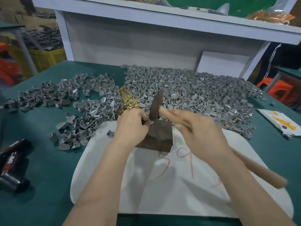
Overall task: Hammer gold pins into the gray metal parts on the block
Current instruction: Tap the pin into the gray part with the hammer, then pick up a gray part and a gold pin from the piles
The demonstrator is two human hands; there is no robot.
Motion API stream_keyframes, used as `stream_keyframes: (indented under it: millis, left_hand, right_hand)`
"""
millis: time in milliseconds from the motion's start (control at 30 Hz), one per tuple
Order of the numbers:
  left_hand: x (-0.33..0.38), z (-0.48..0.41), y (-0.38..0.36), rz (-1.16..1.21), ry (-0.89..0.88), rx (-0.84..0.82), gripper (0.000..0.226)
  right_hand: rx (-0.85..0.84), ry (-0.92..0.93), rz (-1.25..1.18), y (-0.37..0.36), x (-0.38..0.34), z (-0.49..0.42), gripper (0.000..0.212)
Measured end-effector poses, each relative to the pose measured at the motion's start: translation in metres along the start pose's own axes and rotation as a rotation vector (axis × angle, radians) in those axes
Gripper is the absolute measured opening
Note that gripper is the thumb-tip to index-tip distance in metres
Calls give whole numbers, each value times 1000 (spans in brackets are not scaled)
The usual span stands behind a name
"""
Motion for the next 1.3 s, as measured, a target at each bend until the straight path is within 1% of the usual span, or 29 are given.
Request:
stream_keyframes:
  millis: [100,167,300,333,367,433,500,533,567,600,633,700,733,767,800,867,900,933,967,1000,1033,1067,1100,1133,1167,1200,1233,1267,1300]
  left_hand:
    - [2,1,2,-54,-6,-4,18]
    - [3,1,3,-77,-7,1,23]
    - [3,3,5,-103,17,4,34]
    - [3,2,5,-99,21,4,33]
    - [3,2,5,-91,21,6,31]
    - [2,1,5,-64,18,14,22]
    - [2,-1,3,-40,15,26,13]
    - [2,-1,3,-27,12,33,12]
    - [2,-2,2,-8,8,36,12]
    - [3,-2,2,22,-2,38,14]
    - [3,-2,2,57,-13,39,17]
    - [4,-2,3,106,-33,45,19]
    - [4,-2,4,113,-39,57,18]
    - [4,-3,6,120,-41,83,15]
    - [4,-3,8,143,-31,126,11]
    - [-2,-4,16,236,38,259,19]
    - [-6,-3,22,303,94,342,23]
    - [-12,-2,28,385,162,432,24]
    - [-19,0,33,486,236,517,23]
    - [-27,2,38,605,308,595,22]
    - [-36,4,42,730,371,668,21]
    - [-44,5,45,840,425,738,22]
    - [-51,7,48,917,468,805,23]
    - [-57,8,50,960,497,864,23]
    - [-61,9,52,980,517,910,23]
    - [-64,10,53,990,529,943,24]
    - [-65,11,54,998,536,965,25]
    - [-66,11,54,1005,539,979,27]
    - [-67,10,54,1010,541,988,28]
  right_hand:
    - [152,-59,-81,12,14,-12,44]
    - [186,-146,-114,9,30,-21,42]
    - [25,-430,-310,-20,61,-37,30]
    - [-4,-475,-317,-26,66,-37,28]
    - [-32,-490,-260,-31,69,-38,26]
    - [-39,-454,-99,-32,69,-38,32]
    - [43,-379,-52,-26,63,-38,44]
    - [102,-311,-57,-22,57,-40,46]
    - [148,-236,-81,-19,49,-42,40]
    - [150,-176,-133,-19,41,-44,34]
    - [98,-141,-210,-23,31,-47,29]
    - [-79,-137,-385,-39,16,-53,22]
    - [-139,-148,-453,-46,10,-56,17]
    - [-150,-166,-498,-51,7,-60,13]
    - [-107,-184,-529,-51,8,-66,11]
    - [99,-226,-554,-40,15,-81,14]
    - [222,-250,-543,-30,21,-89,19]
    - [301,-286,-506,-21,26,-97,27]
    - [312,-343,-412,-18,31,-105,39]
    - [254,-404,-254,-20,34,-111,52]
    - [178,-428,-100,-27,32,-114,63]
    - [120,-392,-3,-36,24,-115,68]
    - [73,-310,22,-47,10,-115,66]
    - [9,-197,-23,-60,-7,-113,59]
    - [-101,-83,-111,-74,-26,-109,51]
    - [-253,3,-181,-89,-44,-102,43]
    - [-416,58,-187,-105,-59,-94,36]
    - [-548,97,-109,-120,-69,-86,31]
    - [-623,131,24,-132,-75,-81,25]
Point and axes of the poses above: each hand's wrist, its own z-axis away from the middle knuckle, its own y-axis out of the back of the hand, x = y × z, the point moved 5 cm from there along -z, towards the middle knuckle, and after that the axes turned 14 degrees about -z, right-handed, at the moved point
